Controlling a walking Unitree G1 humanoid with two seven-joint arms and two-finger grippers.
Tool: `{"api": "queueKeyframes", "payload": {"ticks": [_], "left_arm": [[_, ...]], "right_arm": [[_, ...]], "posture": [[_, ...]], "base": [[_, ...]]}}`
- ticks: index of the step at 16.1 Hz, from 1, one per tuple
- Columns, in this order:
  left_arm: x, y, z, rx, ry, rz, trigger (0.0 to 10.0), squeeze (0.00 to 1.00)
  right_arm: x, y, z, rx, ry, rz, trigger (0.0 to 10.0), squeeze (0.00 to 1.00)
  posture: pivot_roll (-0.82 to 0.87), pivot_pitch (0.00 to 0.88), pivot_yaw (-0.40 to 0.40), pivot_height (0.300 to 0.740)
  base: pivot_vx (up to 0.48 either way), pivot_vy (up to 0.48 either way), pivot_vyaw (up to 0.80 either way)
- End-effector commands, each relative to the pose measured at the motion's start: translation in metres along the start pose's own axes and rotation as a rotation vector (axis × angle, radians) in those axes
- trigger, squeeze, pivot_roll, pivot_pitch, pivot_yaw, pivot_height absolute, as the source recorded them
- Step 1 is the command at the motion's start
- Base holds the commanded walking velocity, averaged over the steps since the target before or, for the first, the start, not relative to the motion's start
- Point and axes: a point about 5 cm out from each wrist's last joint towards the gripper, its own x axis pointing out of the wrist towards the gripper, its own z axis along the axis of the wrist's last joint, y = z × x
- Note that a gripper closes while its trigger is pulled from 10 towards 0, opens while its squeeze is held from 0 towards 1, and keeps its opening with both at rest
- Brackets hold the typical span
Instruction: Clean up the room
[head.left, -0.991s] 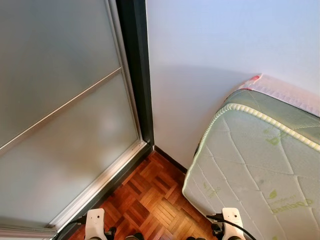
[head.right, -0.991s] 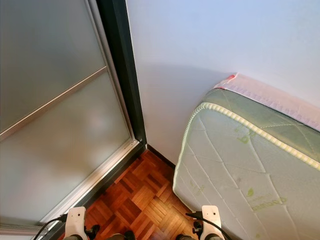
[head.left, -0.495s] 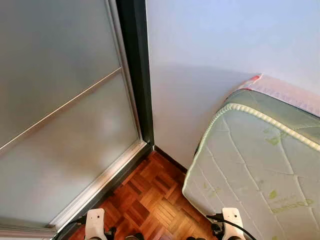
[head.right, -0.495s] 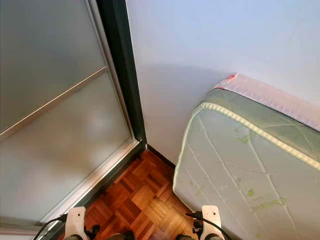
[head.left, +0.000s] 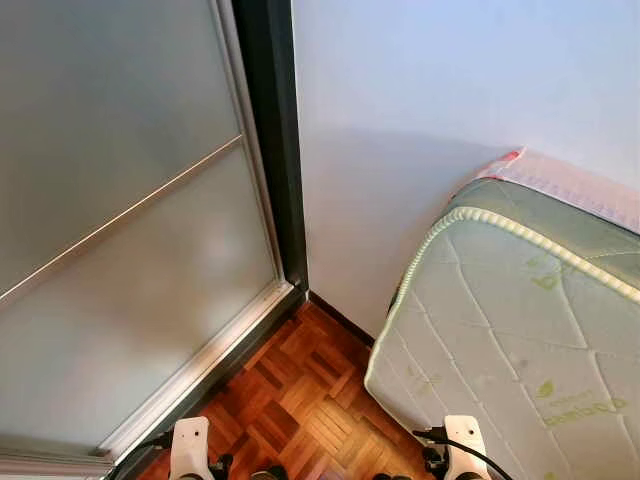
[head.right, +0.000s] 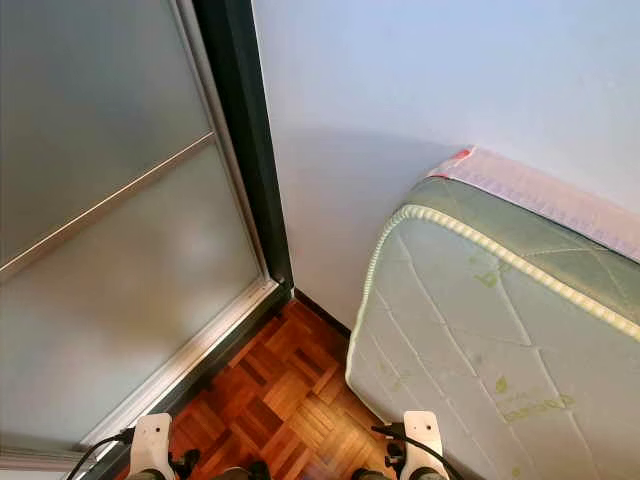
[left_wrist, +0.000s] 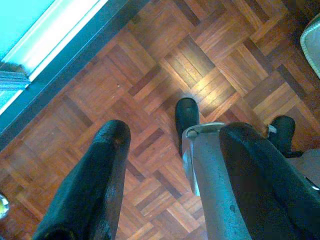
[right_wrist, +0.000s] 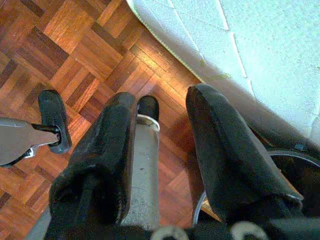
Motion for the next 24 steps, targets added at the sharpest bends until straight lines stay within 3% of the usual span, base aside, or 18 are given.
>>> {"api": "queueKeyframes", "payload": {"ticks": [1, 13, 15, 24], "left_arm": [[-0.0080, 0.0201, -0.0279, -0.008, 0.099, -0.008, 10.0, 0.00], [-0.0080, 0.0201, -0.0279, -0.008, 0.099, -0.008, 10.0, 0.00], [-0.0062, 0.0162, -0.0220, -0.010, 0.070, -0.009, 10.0, 0.00], [-0.0062, 0.0174, -0.0206, 0.004, 0.062, -0.016, 10.0, 0.00]], "right_arm": [[0.0038, -0.0348, 0.0418, 0.098, -0.011, -0.022, 10.0, 0.00], [0.0038, -0.0348, 0.0418, 0.098, -0.011, -0.022, 10.0, 0.00], [0.0053, -0.0306, 0.0447, 0.151, -0.014, -0.033, 10.0, 0.00], [0.0057, -0.0294, 0.0464, 0.175, -0.013, -0.020, 10.0, 0.00]], "posture": [[-0.02, 0.000, -0.047, 0.740], [-0.02, 0.000, -0.047, 0.740], [0.00, 0.000, -0.041, 0.740], [0.01, 0.000, -0.032, 0.740]], "base": [[0.000, 0.000, 0.00], [0.000, 0.000, 0.00], [0.000, 0.000, 0.00], [0.000, 0.000, 0.00]]}}
